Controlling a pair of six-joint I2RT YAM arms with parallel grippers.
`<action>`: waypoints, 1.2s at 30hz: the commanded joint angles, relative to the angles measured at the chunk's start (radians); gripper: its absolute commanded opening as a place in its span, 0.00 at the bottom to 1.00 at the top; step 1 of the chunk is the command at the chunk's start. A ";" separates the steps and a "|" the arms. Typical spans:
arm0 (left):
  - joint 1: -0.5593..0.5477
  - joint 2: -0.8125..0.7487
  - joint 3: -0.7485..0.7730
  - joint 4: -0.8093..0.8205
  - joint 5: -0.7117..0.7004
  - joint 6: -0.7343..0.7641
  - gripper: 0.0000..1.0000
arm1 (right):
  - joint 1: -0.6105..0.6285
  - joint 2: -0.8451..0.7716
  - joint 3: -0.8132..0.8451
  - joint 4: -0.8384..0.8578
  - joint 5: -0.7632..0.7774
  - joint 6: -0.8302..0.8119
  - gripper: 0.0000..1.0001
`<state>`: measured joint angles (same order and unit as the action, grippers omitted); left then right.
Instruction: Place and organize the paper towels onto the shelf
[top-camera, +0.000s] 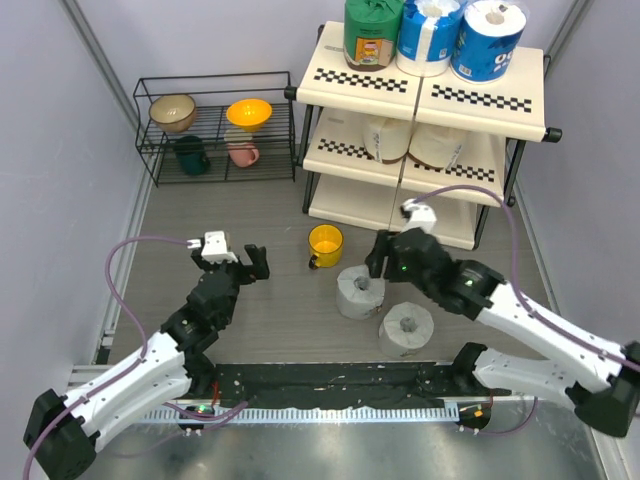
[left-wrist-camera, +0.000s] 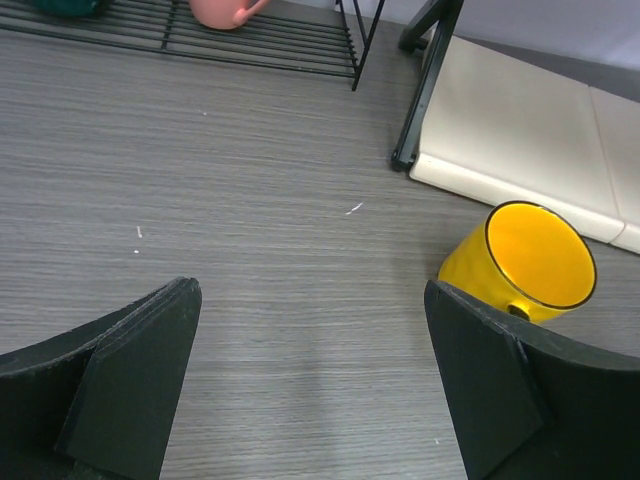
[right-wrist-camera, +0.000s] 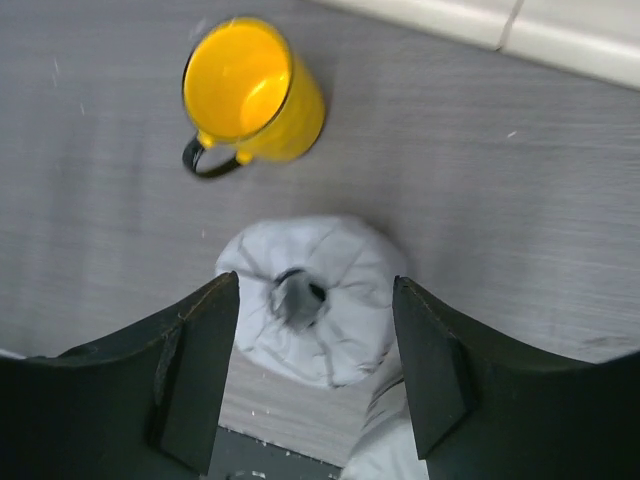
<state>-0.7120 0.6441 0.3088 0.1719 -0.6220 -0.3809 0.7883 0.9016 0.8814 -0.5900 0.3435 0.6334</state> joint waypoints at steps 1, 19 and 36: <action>0.008 -0.012 -0.027 0.104 -0.024 0.065 1.00 | 0.156 0.092 0.059 -0.044 0.241 0.090 0.68; 0.039 -0.104 -0.128 0.127 -0.030 0.109 1.00 | 0.163 0.195 -0.059 0.039 0.180 0.115 0.80; 0.045 -0.084 -0.134 0.150 -0.018 0.100 1.00 | 0.164 0.233 -0.145 0.104 0.137 0.126 0.69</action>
<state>-0.6743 0.5545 0.1734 0.2588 -0.6319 -0.2836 0.9474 1.0996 0.7418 -0.5426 0.4721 0.7444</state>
